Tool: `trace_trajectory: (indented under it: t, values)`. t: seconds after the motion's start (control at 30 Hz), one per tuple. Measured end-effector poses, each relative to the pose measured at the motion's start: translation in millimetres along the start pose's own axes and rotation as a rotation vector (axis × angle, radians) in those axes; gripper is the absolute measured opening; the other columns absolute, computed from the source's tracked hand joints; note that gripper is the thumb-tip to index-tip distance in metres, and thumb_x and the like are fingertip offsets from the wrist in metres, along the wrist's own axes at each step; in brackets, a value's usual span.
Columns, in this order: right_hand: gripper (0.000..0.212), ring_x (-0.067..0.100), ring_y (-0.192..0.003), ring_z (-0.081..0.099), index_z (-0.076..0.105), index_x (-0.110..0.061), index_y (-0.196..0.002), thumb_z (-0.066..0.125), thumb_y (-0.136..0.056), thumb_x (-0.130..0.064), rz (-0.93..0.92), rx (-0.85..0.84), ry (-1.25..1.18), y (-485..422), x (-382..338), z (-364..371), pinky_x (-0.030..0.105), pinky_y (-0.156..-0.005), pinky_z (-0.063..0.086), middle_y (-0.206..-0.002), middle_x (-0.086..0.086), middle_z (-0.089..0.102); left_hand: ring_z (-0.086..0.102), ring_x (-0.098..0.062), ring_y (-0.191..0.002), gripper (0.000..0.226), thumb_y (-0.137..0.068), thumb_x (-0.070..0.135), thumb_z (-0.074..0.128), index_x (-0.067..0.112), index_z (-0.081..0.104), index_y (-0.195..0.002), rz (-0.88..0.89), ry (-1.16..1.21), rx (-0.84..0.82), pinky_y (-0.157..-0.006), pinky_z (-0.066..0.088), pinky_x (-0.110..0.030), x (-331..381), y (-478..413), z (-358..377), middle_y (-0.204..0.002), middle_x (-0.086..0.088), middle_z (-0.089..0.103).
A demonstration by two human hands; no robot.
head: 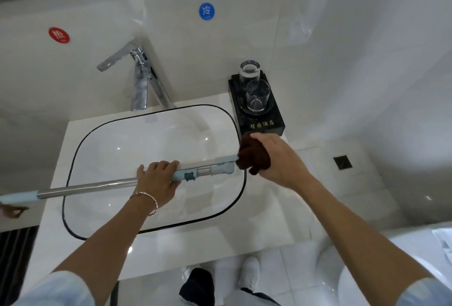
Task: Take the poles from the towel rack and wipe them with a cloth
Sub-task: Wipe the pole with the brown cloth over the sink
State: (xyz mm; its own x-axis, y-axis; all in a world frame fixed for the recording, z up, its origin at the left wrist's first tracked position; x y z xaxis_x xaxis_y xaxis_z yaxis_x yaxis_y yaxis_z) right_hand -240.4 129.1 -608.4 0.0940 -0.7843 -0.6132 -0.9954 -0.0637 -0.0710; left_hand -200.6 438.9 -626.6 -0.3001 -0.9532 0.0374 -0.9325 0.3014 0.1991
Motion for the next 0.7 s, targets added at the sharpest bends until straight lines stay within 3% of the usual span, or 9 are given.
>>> trace_trajectory:
  t: [0.07, 0.17, 0.3, 0.4, 0.47, 0.57, 0.7]
  values:
    - [0.086, 0.024, -0.109, 0.056, 0.043, -0.039, -0.133, 0.075, -0.053, -0.032, 0.188, 0.072, 0.028, 5, 42, -35, 0.045, -0.09, 0.051, -0.123, 0.002, 0.055, 0.049, -0.027, -0.119, 0.045, -0.088, 0.037, 0.056, 0.025, 0.049, -0.13, 0.0, -0.003, 0.002, -0.105, 0.025, -0.056, 1, 0, -1, -0.126, 0.002, 0.056]
    - [0.087, 0.033, -0.107, 0.055, 0.042, -0.036, -0.132, 0.08, -0.055, -0.024, 0.372, 0.197, 0.097, 10, 58, -54, 0.048, -0.089, 0.05, -0.122, 0.009, 0.053, 0.05, -0.027, -0.117, 0.045, -0.088, 0.037, 0.056, 0.025, 0.049, -0.13, -0.007, -0.018, 0.018, -0.104, 0.025, -0.056, 1, 0, 0, -0.125, 0.002, 0.057]
    - [0.076, 0.023, -0.1, 0.058, 0.048, -0.04, -0.123, 0.069, -0.051, -0.031, 0.129, 0.067, 0.049, -12, -13, 12, 0.039, -0.084, 0.052, -0.108, -0.005, 0.061, 0.053, -0.031, -0.112, 0.044, -0.085, 0.034, 0.06, 0.022, 0.054, -0.127, -0.003, -0.02, 0.042, -0.101, 0.028, -0.059, 3, -1, 1, -0.12, -0.001, 0.06]
    - [0.075, 0.025, -0.104, 0.053, 0.047, -0.03, -0.131, 0.07, -0.061, -0.014, -0.051, -0.004, 0.05, -10, -72, 48, 0.038, -0.088, 0.047, -0.115, 0.001, 0.056, 0.051, -0.029, -0.115, 0.045, -0.086, 0.034, 0.058, 0.023, 0.051, -0.129, -0.013, -0.039, 0.021, -0.102, 0.028, -0.058, -3, 4, 3, -0.122, 0.0, 0.059]
    - [0.078, 0.027, -0.107, 0.052, 0.043, -0.03, -0.134, 0.07, -0.063, -0.016, -0.058, 0.001, 0.044, -7, -62, 39, 0.041, -0.088, 0.048, -0.119, 0.003, 0.054, 0.051, -0.029, -0.116, 0.046, -0.087, 0.034, 0.058, 0.023, 0.05, -0.131, -0.012, -0.037, 0.017, -0.102, 0.028, -0.057, -8, 7, 5, -0.123, 0.0, 0.058]
    - [0.081, 0.028, -0.11, 0.055, 0.043, -0.038, -0.132, 0.075, -0.058, -0.03, 0.081, 0.04, 0.119, 0, -6, -8, 0.042, -0.089, 0.05, -0.121, 0.001, 0.055, 0.051, -0.029, -0.116, 0.046, -0.087, 0.034, 0.058, 0.024, 0.05, -0.131, -0.01, -0.025, 0.022, -0.103, 0.027, -0.058, -10, 7, 5, -0.123, 0.001, 0.058]
    - [0.087, 0.038, -0.11, 0.052, 0.042, -0.029, -0.136, 0.084, -0.06, -0.017, 0.384, 0.166, 0.132, 23, 53, -73, 0.05, -0.091, 0.048, -0.125, 0.014, 0.05, 0.05, -0.027, -0.117, 0.045, -0.088, 0.036, 0.055, 0.026, 0.048, -0.131, -0.012, -0.041, 0.018, -0.103, 0.026, -0.057, -8, 6, 5, -0.125, 0.003, 0.056]
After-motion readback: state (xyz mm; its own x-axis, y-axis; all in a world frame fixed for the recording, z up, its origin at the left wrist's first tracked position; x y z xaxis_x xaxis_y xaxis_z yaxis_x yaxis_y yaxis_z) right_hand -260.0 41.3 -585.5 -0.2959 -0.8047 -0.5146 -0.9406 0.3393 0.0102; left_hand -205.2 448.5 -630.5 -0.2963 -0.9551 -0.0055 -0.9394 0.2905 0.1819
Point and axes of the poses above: each hand's wrist, its own y-axis away from the middle knuckle, its own z-axis out of the palm, x = y × z, the point moved 4 cm from there along -y, towards the middle knuckle
